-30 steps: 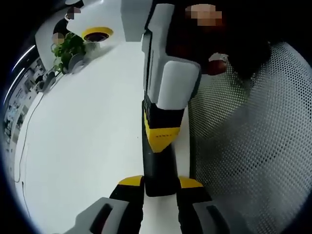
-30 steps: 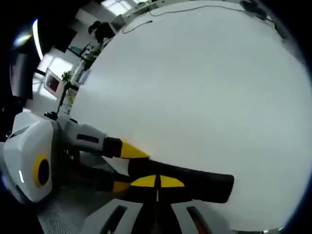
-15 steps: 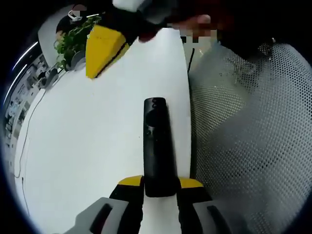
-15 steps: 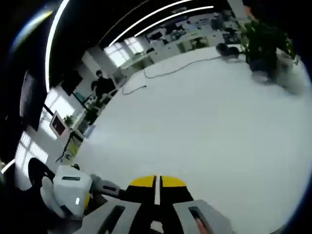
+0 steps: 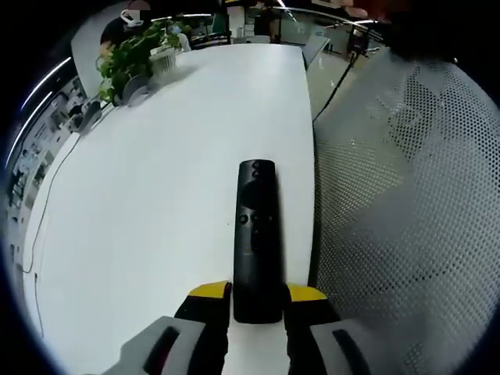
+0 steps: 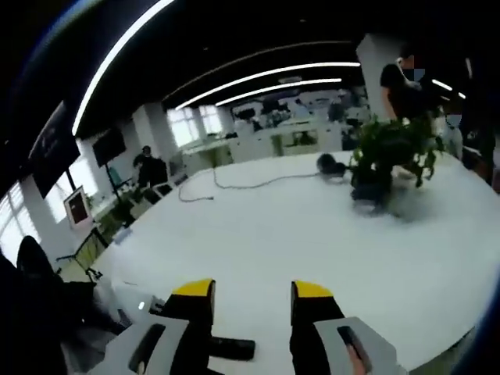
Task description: Press the specified remote control buttons in sequence, fully releasing each button before pressing the next.
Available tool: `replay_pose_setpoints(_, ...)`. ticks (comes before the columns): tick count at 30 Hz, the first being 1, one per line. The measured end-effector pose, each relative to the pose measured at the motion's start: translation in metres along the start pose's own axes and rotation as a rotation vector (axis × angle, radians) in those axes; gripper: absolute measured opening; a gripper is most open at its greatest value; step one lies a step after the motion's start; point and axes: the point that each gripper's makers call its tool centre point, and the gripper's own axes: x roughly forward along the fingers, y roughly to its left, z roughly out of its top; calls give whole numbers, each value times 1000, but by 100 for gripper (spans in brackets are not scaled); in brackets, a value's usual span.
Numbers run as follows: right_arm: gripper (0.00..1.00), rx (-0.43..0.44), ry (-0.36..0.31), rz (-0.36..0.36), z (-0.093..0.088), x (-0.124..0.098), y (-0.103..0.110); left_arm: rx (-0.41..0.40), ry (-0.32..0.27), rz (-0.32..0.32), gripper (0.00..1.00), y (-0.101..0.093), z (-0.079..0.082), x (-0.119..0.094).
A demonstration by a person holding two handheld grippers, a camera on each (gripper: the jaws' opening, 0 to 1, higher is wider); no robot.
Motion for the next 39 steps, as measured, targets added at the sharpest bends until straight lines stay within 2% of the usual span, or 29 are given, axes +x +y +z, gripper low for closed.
replay_pose_setpoints(2, 40, -14, 34, -36, -10, -8, -5, -1, 3, 2, 27, 0, 0, 0)
replay_pose_setpoints(6, 50, -36, 1, -84, -15, -19, -7, -13, 4, 9, 29, 1, 2, 1)
replay_pose_setpoints(9, 55, -145, -34, -170, -14, -27, -12, -24, 0, 32, 35, 6, 3, 1)
replay_pose_setpoints(15, 59, -163, -60, -229, -17, -34, -17, -28, 0, 24, 34, 4, 4, 2)
replay_pose_setpoints(17, 58, -123, -55, -233, -23, -36, -21, -30, 1, 18, 33, 3, 5, 2)
replay_pose_setpoints(19, 57, -120, -63, -242, -27, -39, -23, -33, 0, 19, 33, 4, 5, 2)
replay_pose_setpoints(23, 46, -169, -72, -265, -31, -40, -24, -37, -3, 21, 33, 4, 5, 2)
replay_pose_setpoints(29, 37, -229, -6, -260, -42, -33, -22, -27, -14, 19, 30, 6, 6, 3)
replay_pose_setpoints(32, 37, -213, 2, -237, -44, -32, -23, 27, -32, -3, 25, 3, 7, 3)
replay_pose_setpoints(34, 37, -203, 5, -218, -45, -31, -21, 20, -31, 0, 25, 4, 7, 3)
replay_pose_setpoints(39, 36, -246, 59, -216, -54, -26, -20, 44, -40, -24, 24, 6, 6, 3)
